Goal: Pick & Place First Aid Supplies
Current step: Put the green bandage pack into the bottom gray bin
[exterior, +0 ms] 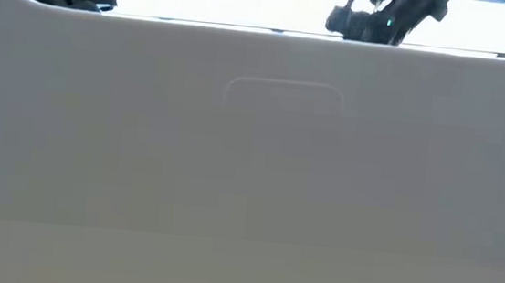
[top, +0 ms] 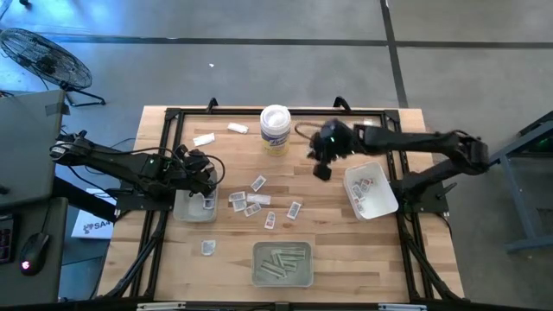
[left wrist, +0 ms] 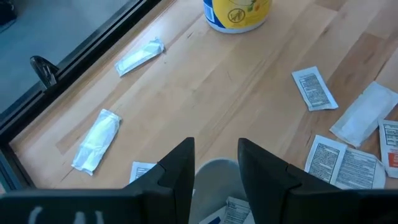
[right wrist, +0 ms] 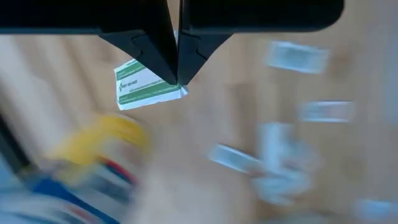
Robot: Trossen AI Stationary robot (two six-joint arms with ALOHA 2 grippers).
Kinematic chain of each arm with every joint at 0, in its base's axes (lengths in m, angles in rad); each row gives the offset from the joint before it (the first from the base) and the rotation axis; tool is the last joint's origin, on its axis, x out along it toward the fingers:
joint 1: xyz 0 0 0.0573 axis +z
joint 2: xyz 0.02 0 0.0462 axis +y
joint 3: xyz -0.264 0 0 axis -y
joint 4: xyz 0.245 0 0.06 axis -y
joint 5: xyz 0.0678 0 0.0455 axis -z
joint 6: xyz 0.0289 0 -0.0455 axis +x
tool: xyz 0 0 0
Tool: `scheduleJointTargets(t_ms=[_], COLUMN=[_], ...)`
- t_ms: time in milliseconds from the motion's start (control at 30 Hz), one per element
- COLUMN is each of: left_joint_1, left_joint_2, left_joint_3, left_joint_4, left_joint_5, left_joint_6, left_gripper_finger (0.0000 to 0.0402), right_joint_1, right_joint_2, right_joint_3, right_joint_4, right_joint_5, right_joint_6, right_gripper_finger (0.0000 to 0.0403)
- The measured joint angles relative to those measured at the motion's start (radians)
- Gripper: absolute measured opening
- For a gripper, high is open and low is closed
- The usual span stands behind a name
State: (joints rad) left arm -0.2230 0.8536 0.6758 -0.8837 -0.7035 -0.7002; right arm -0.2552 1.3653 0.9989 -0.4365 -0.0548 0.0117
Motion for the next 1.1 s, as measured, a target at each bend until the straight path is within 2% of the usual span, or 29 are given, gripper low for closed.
scheduleJointTargets(t_ms=[167, 300, 433, 667, 867, 1100], left_joint_1=[0.0, 0.0, 0.0, 0.0, 0.0, 0.0], left_joint_2=[0.0, 0.0, 0.0, 0.0, 0.0, 0.0], left_joint_3=[0.0, 0.0, 0.0, 0.0, 0.0, 0.0], left_joint_4=[0.006, 0.028, 0.029, 0.038, 0.165, 0.29], left_joint_5=[-0.007, 0.012, 0.07, 0.11, 0.146, 0.237], left_joint_6=[0.0, 0.0, -0.003, -0.009, 0.003, 0.063], left_gripper_finger=[0.012, 0.012, 0.012, 0.012, 0.012, 0.012], right_joint_1=[0.208, 0.361, 0.49, 0.67, 0.756, 0.786], right_joint_2=[-0.026, 0.003, 0.051, 0.195, 0.38, 0.553], right_joint_3=[0.0, 0.0, 0.001, 0.028, 0.181, 0.419], right_joint_4=[0.083, 0.225, 0.379, 0.526, 0.478, 0.134], right_joint_5=[-0.038, -0.062, -0.087, -0.069, -0.057, 0.004], right_joint_6=[0.044, 0.064, 0.093, 0.057, 0.055, 0.087], right_gripper_finger=[0.0001, 0.0001, 0.0001, 0.0001, 0.0, 0.0])
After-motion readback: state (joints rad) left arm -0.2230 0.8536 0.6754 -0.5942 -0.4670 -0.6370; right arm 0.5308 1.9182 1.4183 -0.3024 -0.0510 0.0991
